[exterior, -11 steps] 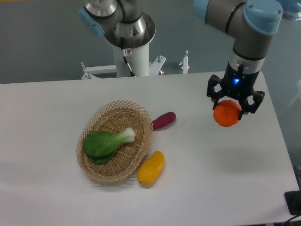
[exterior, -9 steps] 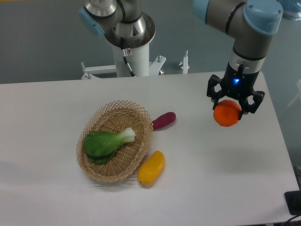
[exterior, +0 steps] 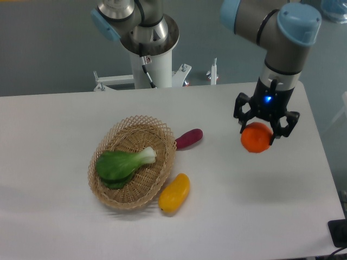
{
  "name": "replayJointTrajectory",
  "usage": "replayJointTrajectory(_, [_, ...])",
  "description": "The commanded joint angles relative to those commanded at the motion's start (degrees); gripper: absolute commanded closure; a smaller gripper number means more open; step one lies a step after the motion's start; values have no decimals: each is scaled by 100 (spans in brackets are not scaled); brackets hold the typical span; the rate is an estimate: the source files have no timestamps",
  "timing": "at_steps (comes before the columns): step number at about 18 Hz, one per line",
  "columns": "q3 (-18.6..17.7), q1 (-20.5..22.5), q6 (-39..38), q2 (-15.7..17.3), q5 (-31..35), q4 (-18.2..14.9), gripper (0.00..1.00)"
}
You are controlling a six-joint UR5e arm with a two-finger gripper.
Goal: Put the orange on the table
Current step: 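Carry the held orange down toward the table beside the yellow fruit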
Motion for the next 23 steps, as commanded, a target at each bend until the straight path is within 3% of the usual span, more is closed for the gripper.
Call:
replayJointTrajectory(4, [-71,-114,-9,-299,0,248,34])
replayJointTrajectory(15, [-308,-325,-53,-897,-79,309,34])
replayJointTrajectory(20, [-773,-431,-9,-1055,-79,1178,34])
replayJointTrajectory(23, [-765,-519,17,-1134,-70,1215,34])
